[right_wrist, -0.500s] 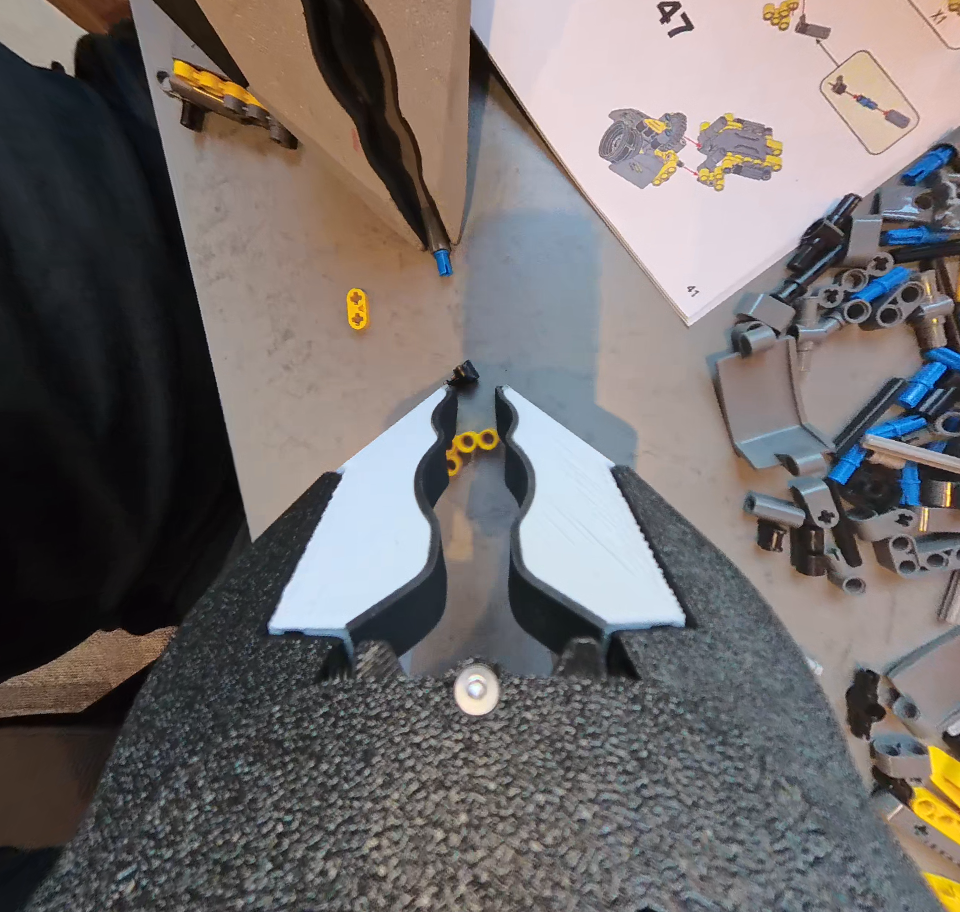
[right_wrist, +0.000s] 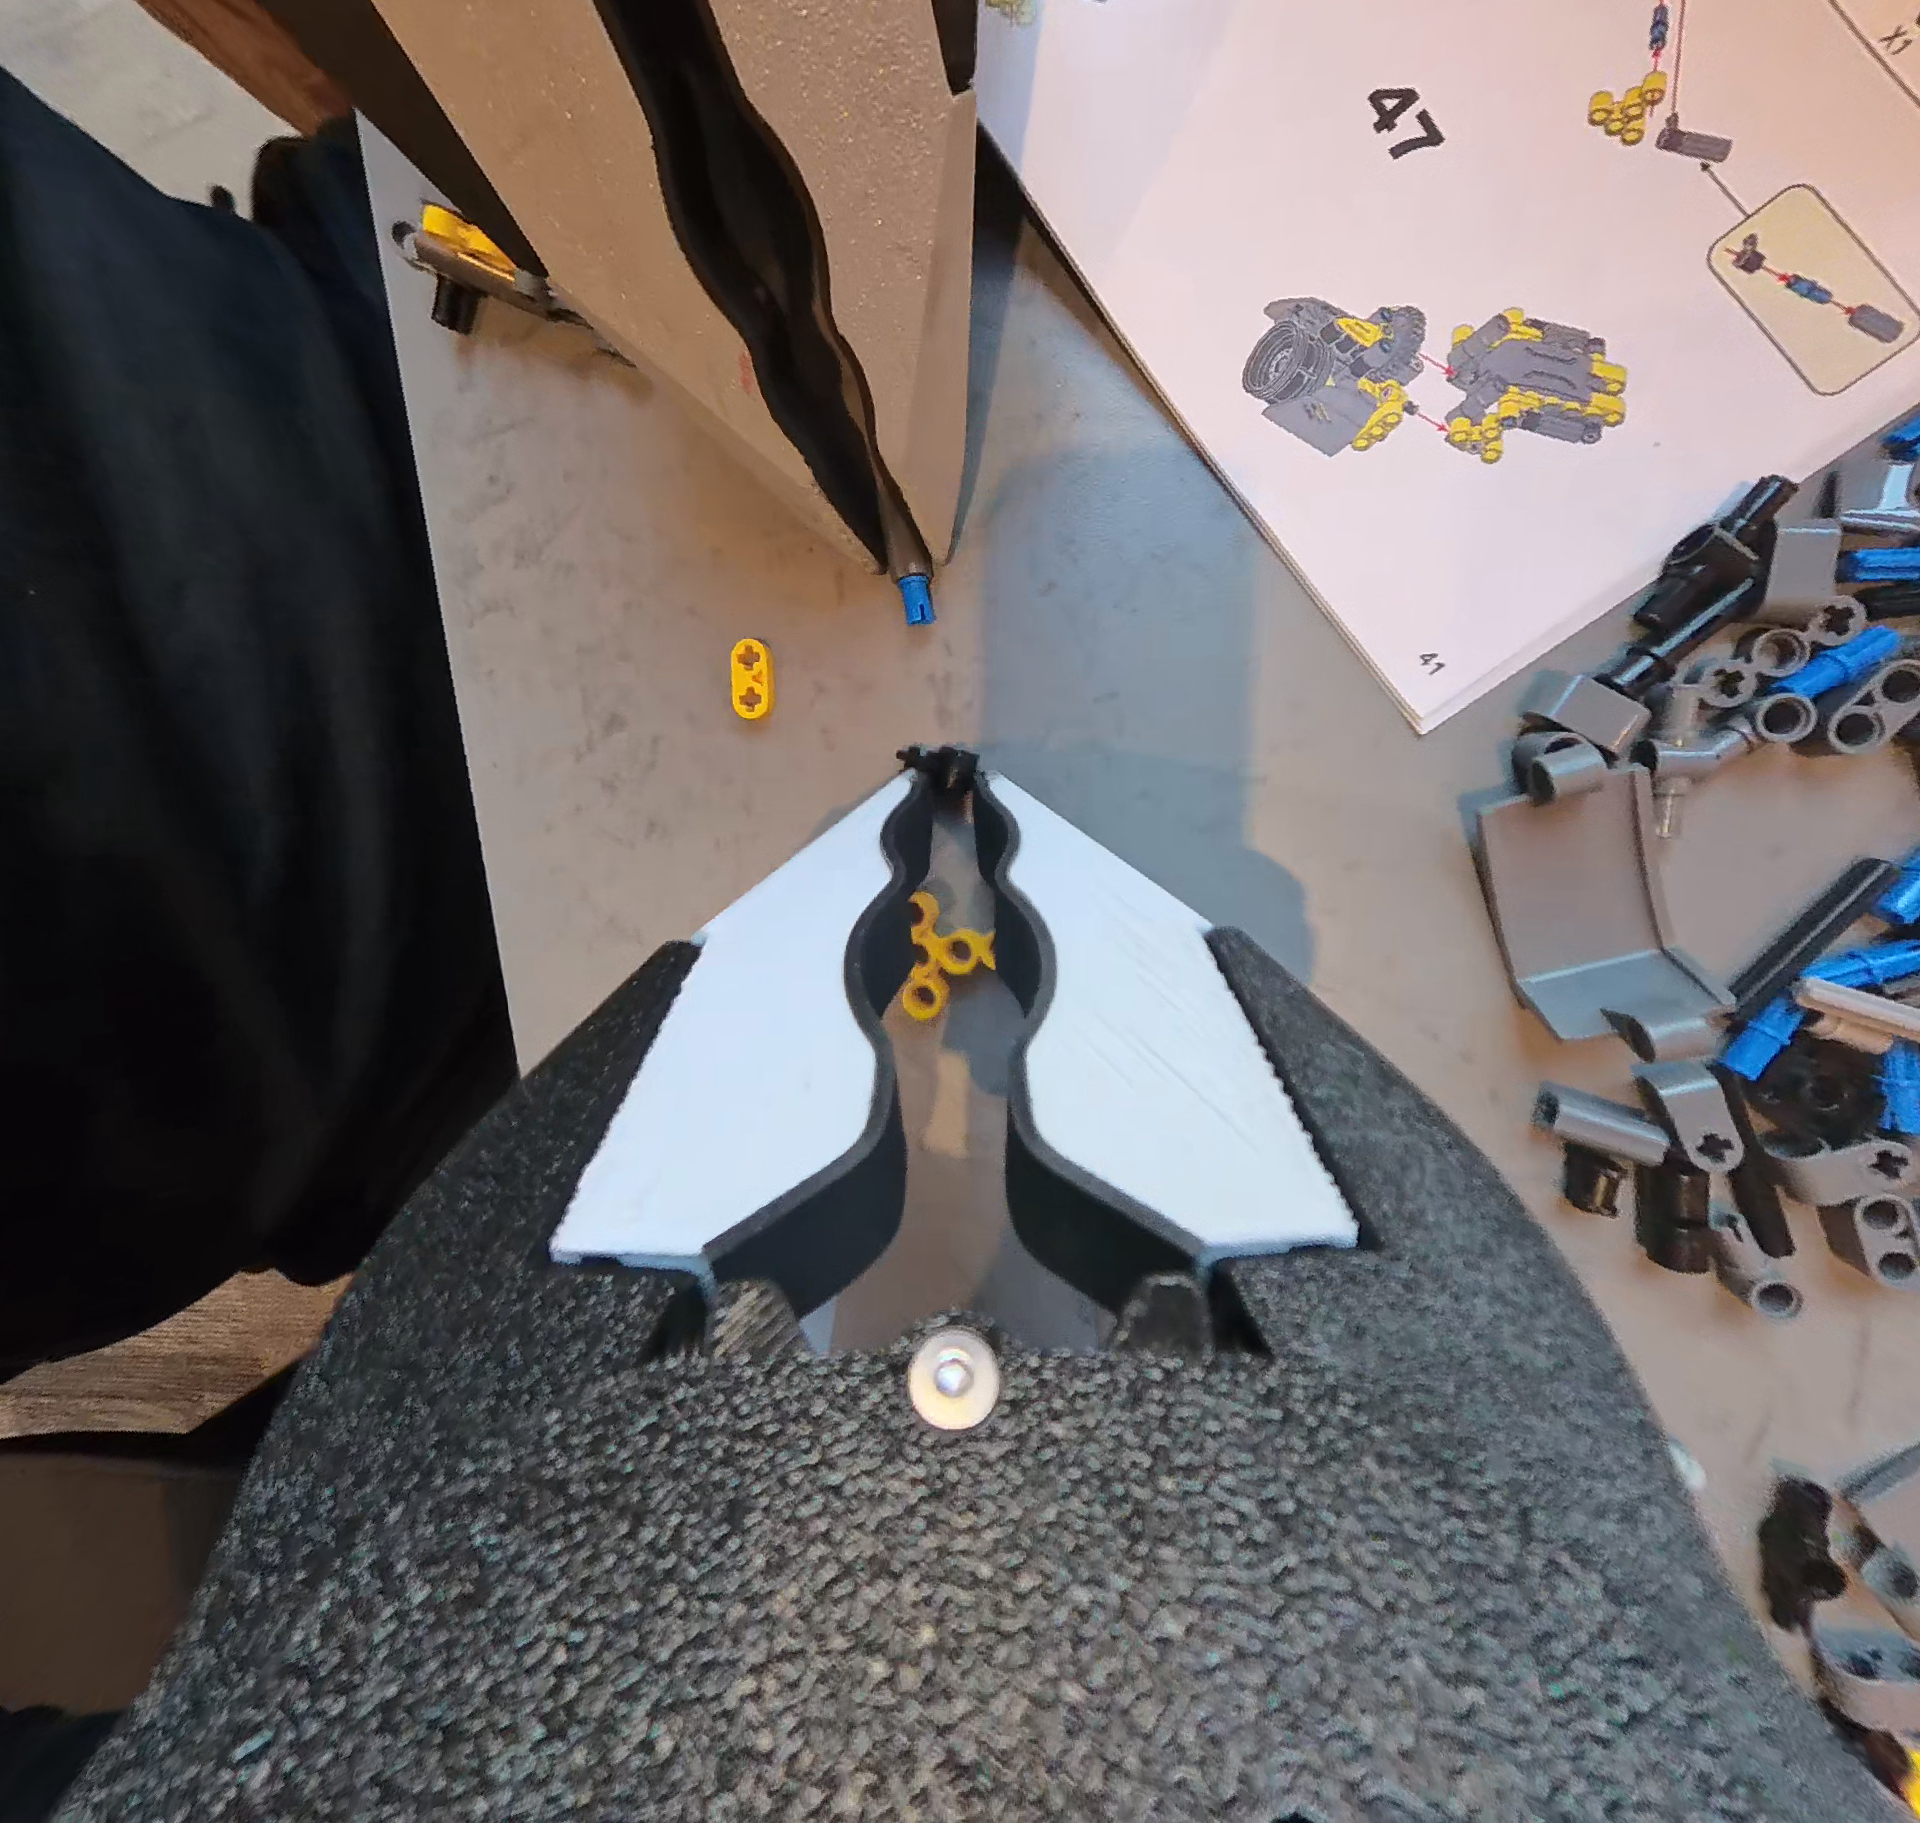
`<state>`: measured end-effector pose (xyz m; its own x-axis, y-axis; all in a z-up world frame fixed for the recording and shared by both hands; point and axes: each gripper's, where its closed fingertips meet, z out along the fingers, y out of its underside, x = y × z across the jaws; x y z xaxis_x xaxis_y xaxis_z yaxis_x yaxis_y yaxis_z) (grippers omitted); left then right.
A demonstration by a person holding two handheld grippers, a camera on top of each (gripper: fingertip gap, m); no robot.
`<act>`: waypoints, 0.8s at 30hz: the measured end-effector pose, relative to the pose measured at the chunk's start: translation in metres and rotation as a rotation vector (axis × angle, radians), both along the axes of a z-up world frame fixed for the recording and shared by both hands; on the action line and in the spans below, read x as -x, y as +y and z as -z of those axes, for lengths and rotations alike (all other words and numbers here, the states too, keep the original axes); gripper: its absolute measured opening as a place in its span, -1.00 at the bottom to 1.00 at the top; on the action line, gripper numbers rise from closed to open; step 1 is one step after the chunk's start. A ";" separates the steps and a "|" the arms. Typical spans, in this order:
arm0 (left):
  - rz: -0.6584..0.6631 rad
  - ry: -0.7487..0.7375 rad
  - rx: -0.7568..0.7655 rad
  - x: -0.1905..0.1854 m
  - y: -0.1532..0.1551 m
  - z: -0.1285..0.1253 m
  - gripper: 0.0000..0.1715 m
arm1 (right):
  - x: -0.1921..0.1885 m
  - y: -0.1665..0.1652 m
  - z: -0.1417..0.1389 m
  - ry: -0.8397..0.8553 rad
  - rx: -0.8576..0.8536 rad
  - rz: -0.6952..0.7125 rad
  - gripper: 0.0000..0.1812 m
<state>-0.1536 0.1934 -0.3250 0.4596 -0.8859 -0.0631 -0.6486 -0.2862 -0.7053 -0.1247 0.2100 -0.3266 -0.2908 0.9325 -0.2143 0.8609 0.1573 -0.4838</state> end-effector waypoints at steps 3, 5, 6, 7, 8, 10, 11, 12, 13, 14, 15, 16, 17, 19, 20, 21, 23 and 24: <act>0.000 -0.001 0.002 0.000 0.000 0.000 -0.97 | 0.003 -0.005 -0.001 0.009 0.046 0.015 -0.93; 0.005 -0.001 0.001 0.000 0.000 0.000 -0.97 | 0.005 -0.008 -0.001 0.015 0.066 0.014 -0.93; 0.010 0.000 -0.002 -0.001 0.000 0.000 -0.97 | 0.006 -0.009 -0.001 0.015 0.076 0.009 -0.94; 0.015 0.003 -0.006 -0.001 -0.001 0.000 -0.95 | 0.008 -0.011 0.000 0.016 0.083 0.004 -0.94; 0.019 0.006 -0.012 -0.002 -0.001 0.000 -0.95 | 0.009 -0.012 -0.001 0.017 0.088 -0.001 -0.94; 0.025 0.011 -0.022 -0.002 -0.001 0.000 -0.96 | 0.013 -0.014 -0.001 0.016 0.094 -0.016 -0.94; 0.026 0.012 -0.024 -0.002 -0.001 0.000 -0.96 | 0.014 -0.015 -0.001 0.018 0.092 -0.022 -0.94; 0.027 0.012 -0.025 -0.002 -0.001 0.000 -0.95 | 0.015 -0.015 -0.001 0.019 0.091 -0.030 -0.94; 0.028 0.011 -0.024 -0.002 -0.001 0.000 -0.96 | 0.015 -0.016 -0.001 0.019 0.091 -0.040 -0.94; 0.029 0.010 -0.022 -0.002 -0.001 0.000 -0.96 | 0.016 -0.017 -0.001 0.020 0.087 -0.047 -0.94; 0.033 0.008 -0.018 -0.003 -0.001 0.000 -0.96 | 0.016 -0.016 0.000 0.021 0.082 -0.051 -0.94; 0.035 0.007 -0.017 -0.003 -0.001 0.000 -0.96 | 0.016 -0.016 0.000 0.019 0.081 -0.056 -0.94; 0.037 0.007 -0.017 -0.003 -0.001 0.000 -0.96 | 0.017 -0.017 0.000 0.016 0.080 -0.063 -0.94; 0.041 0.009 -0.020 -0.003 -0.002 0.000 -0.96 | 0.018 -0.017 0.000 0.006 0.074 -0.078 -0.94; 0.044 0.012 -0.025 -0.003 -0.002 0.000 -0.96 | 0.018 -0.017 0.000 -0.003 0.073 -0.087 -0.94; 0.046 0.014 -0.028 -0.003 -0.002 0.000 -0.96 | 0.018 -0.018 0.000 -0.011 0.068 -0.099 -0.94; 0.050 0.017 -0.032 -0.003 -0.002 0.000 -0.95 | 0.018 -0.018 0.000 -0.024 0.061 -0.122 -0.94; 0.052 0.019 -0.035 -0.003 -0.002 0.000 -0.96 | 0.018 -0.018 0.000 -0.031 0.066 -0.127 -0.94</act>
